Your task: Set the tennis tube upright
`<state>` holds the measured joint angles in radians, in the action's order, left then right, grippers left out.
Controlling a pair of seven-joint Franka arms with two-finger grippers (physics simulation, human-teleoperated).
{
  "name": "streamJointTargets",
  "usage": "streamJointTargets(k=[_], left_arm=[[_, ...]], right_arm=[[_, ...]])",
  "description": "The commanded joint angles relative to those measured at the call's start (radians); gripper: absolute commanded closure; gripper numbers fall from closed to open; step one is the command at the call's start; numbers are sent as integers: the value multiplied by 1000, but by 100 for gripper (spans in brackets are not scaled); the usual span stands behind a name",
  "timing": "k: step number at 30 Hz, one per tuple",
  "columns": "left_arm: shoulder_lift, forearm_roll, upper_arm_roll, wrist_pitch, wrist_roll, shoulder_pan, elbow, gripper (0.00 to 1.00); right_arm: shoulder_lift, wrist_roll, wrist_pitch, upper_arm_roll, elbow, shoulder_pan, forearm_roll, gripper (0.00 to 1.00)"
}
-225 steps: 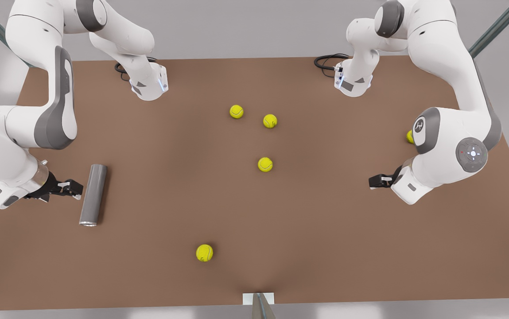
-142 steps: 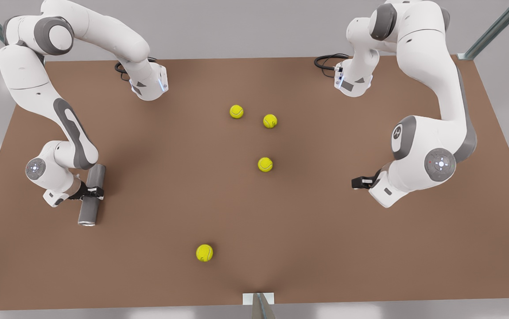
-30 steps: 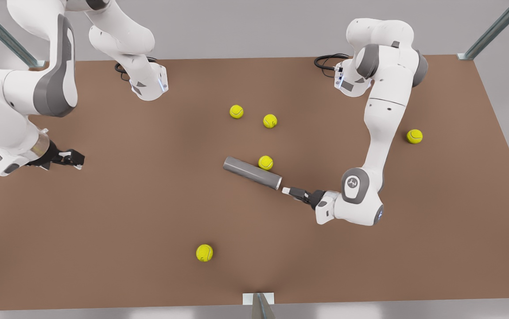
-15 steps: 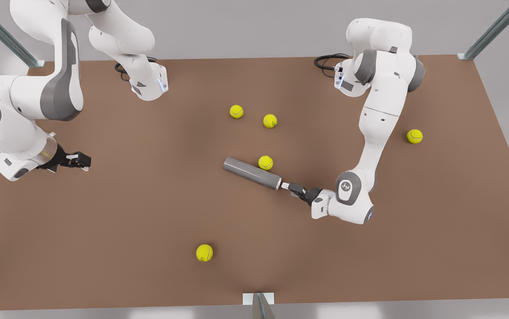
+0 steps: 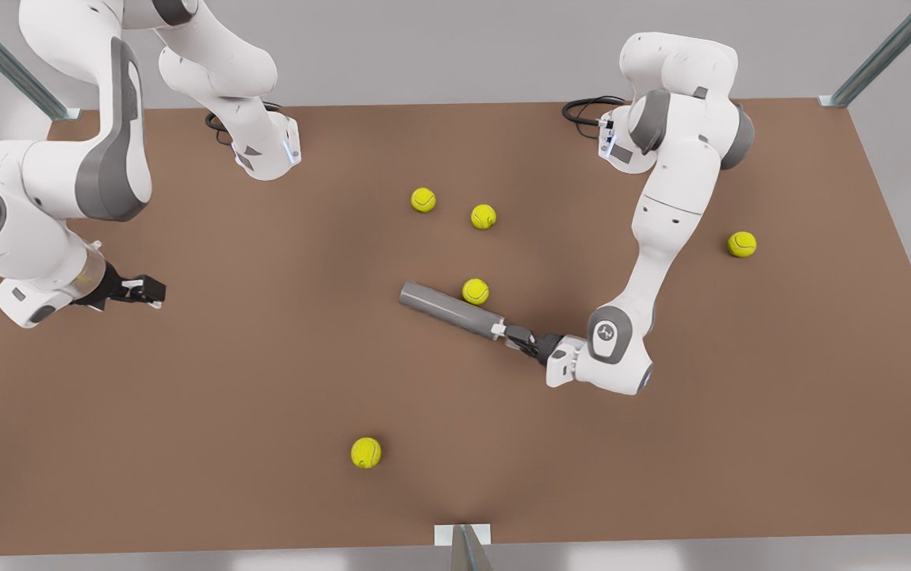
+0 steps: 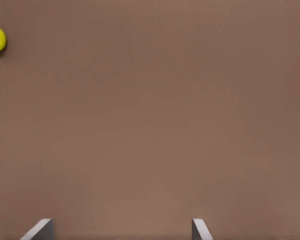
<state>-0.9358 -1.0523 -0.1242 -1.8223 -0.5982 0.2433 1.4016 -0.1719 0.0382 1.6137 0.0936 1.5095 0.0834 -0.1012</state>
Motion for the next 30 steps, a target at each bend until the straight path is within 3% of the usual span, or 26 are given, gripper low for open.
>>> streamJointTargets(k=[1, 19, 22, 30], left_arm=[[0, -2, 0, -2, 1, 1, 0, 1], [-6, -25, -32, -9, 0, 13, 28, 1], [-15, -26, -35, -14, 0, 19, 28, 1], [-32, -48, -64, -22, 0, 18, 30, 1]], right_arm=[[0, 0, 0, 0, 0, 1, 0, 0], [-58, 6, 12, 9, -14, -2, -3, 0], [-132, 6, 11, 38, -94, -5, -3, 0], [-126, 3, -29, 37, -114, 6, -14, 0]])
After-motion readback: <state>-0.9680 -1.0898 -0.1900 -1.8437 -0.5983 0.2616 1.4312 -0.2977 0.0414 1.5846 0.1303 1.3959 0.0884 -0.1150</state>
